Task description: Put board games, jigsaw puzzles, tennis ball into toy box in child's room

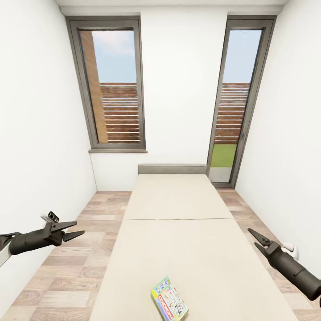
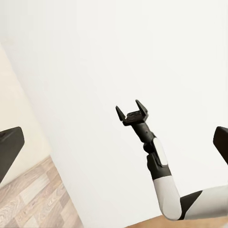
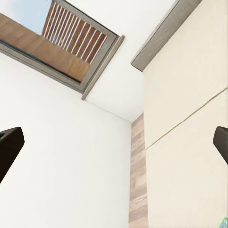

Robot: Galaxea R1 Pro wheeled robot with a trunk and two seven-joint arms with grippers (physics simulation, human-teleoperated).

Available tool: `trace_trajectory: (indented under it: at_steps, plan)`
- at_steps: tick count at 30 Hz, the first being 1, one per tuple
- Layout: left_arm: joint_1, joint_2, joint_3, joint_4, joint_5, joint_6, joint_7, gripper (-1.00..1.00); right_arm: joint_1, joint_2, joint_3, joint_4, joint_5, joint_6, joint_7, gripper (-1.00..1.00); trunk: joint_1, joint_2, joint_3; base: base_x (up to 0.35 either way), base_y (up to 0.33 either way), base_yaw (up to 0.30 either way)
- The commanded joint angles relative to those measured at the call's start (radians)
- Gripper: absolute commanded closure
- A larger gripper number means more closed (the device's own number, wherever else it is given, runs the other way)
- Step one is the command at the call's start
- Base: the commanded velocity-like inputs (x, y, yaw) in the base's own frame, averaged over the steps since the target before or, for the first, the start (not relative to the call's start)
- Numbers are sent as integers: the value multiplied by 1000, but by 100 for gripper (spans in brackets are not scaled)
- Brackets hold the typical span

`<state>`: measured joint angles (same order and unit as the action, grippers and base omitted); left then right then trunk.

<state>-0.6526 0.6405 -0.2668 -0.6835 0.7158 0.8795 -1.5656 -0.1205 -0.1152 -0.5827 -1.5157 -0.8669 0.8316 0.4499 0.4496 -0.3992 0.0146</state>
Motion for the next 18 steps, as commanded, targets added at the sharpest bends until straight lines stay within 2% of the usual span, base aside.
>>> trace_trajectory:
  at_steps: [1, 8, 18]
  plan:
    - [-1, 1, -6, 1, 3, 11, -5, -100, -1, 0, -2, 0, 1, 6, 3, -100, 0, -1, 0, 0, 0, 0]
    - [-1, -3, -5, 1, 3, 10, 4, -100, -1, 0, -1, 21, 3, 6, 1, -100, 0, -1, 0, 0, 0, 0]
    - [-1, -22, -2, 1, 4, 9, 23, -100, -2, 0, -2, 32, 3, 6, 1, -100, 0, -1, 0, 0, 0, 0]
